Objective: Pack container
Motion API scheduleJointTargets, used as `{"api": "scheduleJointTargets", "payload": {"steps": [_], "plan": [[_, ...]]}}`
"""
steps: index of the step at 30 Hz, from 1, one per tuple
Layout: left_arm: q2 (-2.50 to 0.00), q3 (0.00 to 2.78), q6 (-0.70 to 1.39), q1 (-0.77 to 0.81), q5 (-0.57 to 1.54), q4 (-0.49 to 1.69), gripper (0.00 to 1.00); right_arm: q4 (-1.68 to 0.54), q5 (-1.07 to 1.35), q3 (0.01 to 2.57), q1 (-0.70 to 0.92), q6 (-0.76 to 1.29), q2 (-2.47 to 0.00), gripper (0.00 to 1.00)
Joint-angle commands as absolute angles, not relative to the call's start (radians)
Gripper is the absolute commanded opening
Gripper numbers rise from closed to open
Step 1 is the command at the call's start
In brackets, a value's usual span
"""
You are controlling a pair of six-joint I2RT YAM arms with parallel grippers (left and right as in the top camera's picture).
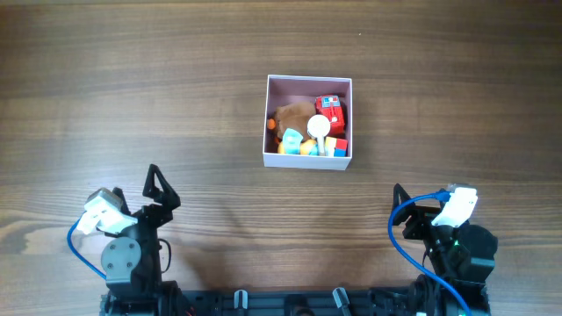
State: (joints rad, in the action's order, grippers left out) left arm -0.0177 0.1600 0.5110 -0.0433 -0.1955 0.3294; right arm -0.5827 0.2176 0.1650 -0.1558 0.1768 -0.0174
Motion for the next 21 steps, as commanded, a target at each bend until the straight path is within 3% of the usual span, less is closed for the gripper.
{"api": "scheduleJointTargets", "payload": {"steps": [1, 21], "plan": [[-0.003, 0.112, 0.509, -0.04, -0.183, 0.294, 1.0, -0.583, 0.226, 0.16, -0.152, 0.16, -0.004, 1.0], [-0.003, 0.084, 0.501, -0.028, -0.183, 0.261, 1.0, -0.583, 0.226, 0.16, -0.152, 0.16, -0.004, 1.0]]}}
